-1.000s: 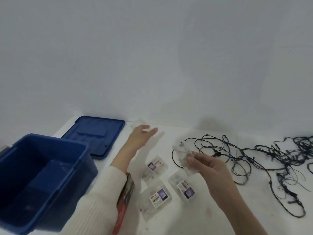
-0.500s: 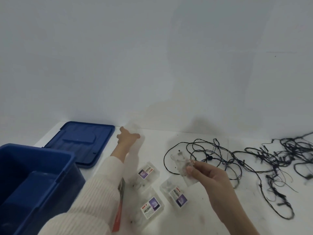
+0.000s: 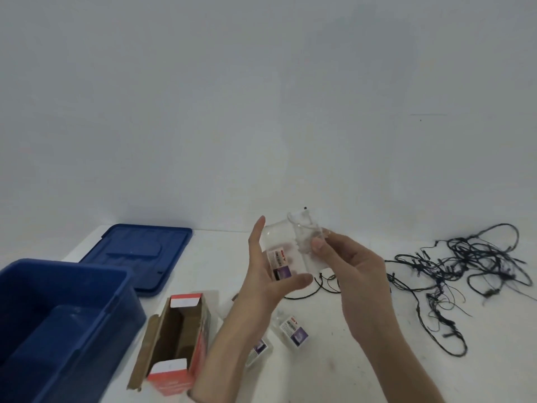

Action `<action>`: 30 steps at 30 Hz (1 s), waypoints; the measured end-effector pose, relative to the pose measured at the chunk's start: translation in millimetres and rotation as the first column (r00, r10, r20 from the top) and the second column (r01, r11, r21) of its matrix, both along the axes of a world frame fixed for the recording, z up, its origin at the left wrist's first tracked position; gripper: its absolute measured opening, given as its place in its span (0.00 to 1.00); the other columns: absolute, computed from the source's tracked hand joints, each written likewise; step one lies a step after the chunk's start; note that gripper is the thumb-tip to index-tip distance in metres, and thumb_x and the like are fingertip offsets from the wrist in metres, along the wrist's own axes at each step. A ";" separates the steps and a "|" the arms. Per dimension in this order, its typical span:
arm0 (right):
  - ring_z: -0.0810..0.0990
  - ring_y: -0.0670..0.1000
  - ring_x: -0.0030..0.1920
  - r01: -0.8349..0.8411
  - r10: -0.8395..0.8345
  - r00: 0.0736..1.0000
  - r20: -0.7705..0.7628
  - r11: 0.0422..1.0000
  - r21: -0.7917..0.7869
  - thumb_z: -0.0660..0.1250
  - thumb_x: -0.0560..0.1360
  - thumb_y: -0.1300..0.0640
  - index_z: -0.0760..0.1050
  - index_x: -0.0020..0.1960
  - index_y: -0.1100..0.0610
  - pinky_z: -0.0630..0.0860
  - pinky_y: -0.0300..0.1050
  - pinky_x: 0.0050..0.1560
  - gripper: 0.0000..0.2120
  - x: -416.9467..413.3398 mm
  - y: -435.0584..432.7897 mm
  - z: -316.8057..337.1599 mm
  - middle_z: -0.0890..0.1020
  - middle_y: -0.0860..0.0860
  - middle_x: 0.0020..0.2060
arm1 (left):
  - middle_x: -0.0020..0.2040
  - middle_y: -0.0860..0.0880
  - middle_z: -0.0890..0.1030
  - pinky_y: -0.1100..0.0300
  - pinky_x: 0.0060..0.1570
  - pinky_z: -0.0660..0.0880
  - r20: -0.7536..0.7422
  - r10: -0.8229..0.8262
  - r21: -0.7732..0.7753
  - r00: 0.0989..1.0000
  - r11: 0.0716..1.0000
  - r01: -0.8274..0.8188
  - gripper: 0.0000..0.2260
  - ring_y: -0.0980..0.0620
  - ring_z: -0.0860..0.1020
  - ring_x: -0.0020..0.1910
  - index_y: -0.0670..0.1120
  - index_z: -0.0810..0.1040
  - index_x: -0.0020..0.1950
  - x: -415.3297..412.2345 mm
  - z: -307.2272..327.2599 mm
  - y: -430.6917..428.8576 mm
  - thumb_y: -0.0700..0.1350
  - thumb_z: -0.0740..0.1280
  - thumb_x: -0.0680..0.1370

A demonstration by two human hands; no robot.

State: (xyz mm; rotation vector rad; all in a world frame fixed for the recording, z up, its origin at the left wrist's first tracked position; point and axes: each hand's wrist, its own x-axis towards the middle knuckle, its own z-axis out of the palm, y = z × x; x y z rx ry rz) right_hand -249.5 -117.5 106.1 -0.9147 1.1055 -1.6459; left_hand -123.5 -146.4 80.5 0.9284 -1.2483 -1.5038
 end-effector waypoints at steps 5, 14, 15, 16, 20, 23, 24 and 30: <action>0.84 0.46 0.45 0.120 -0.121 0.987 -0.103 0.993 -0.020 0.70 0.72 0.59 0.83 0.50 0.56 0.76 0.32 0.45 0.07 -1.5 14.4 1.8 0.86 0.49 0.41 | 0.60 0.44 0.77 0.52 0.59 0.74 -0.137 0.105 -0.030 0.985 0.993 -0.111 0.42 0.47 0.79 0.52 0.70 0.57 0.68 -11.0 11.7 14.4 0.48 0.75 0.62; 0.84 0.44 0.45 0.099 -0.109 0.986 -0.129 0.992 -0.084 0.70 0.72 0.62 0.82 0.50 0.58 0.75 0.30 0.45 0.08 -8.5 34.6 6.7 0.86 0.48 0.41 | 0.60 0.53 0.79 0.47 0.69 0.65 -0.087 0.080 -0.016 0.993 0.997 -0.081 0.13 0.51 0.74 0.64 0.69 0.67 0.62 -18.6 24.6 38.4 0.59 0.58 0.78; 0.84 0.43 0.45 0.098 -0.112 0.983 -0.149 0.991 -0.094 0.70 0.72 0.62 0.82 0.50 0.57 0.75 0.30 0.46 0.08 -8.1 36.3 5.9 0.86 0.47 0.40 | 0.60 0.53 0.79 0.48 0.68 0.65 -0.084 0.068 -0.022 0.994 0.997 -0.070 0.13 0.51 0.75 0.64 0.69 0.66 0.63 -19.8 24.7 40.9 0.59 0.57 0.78; 0.84 0.43 0.45 0.099 -0.114 0.982 -0.154 0.990 -0.103 0.70 0.72 0.63 0.82 0.49 0.57 0.75 0.30 0.46 0.07 -7.3 37.8 4.8 0.86 0.46 0.40 | 0.60 0.53 0.79 0.49 0.67 0.67 -0.084 0.060 -0.033 0.995 0.997 -0.063 0.13 0.52 0.76 0.62 0.68 0.65 0.64 -21.5 25.9 43.8 0.58 0.56 0.79; 0.84 0.42 0.45 0.150 -0.164 0.974 -0.155 0.984 -0.097 0.71 0.71 0.59 0.82 0.49 0.54 0.75 0.30 0.46 0.08 -3.2 42.7 -1.0 0.86 0.44 0.40 | 0.56 0.57 0.81 0.57 0.60 0.72 -0.095 0.059 -0.051 0.994 0.997 -0.064 0.14 0.58 0.80 0.56 0.65 0.64 0.66 -26.8 26.3 52.2 0.55 0.53 0.81; 0.83 0.46 0.46 0.202 -0.221 0.932 -0.289 0.975 -0.096 0.70 0.71 0.55 0.82 0.49 0.50 0.74 0.31 0.46 0.07 0.6 47.9 -6.6 0.85 0.47 0.42 | 0.54 0.57 0.82 0.57 0.58 0.73 -0.109 0.076 -0.028 0.991 0.996 -0.080 0.14 0.58 0.81 0.53 0.64 0.64 0.67 -26.9 23.9 53.8 0.54 0.53 0.81; 0.81 0.47 0.45 0.219 -0.242 0.900 -0.364 0.970 -0.105 0.69 0.72 0.53 0.82 0.51 0.51 0.73 0.30 0.45 0.08 2.4 49.9 -8.3 0.84 0.46 0.44 | 0.55 0.56 0.82 0.58 0.57 0.74 -0.115 0.078 -0.021 0.990 0.996 -0.081 0.14 0.58 0.81 0.53 0.63 0.64 0.67 -26.7 23.2 54.4 0.54 0.52 0.81; 0.74 0.44 0.41 0.226 -0.338 0.747 -0.572 0.939 -0.260 0.66 0.75 0.55 0.80 0.56 0.52 0.68 0.26 0.39 0.11 8.4 57.2 -16.0 0.78 0.44 0.42 | 0.50 0.55 0.84 0.55 0.55 0.75 -0.182 0.084 -0.001 0.980 0.996 -0.086 0.16 0.55 0.83 0.48 0.58 0.64 0.69 -26.0 19.3 59.4 0.52 0.52 0.81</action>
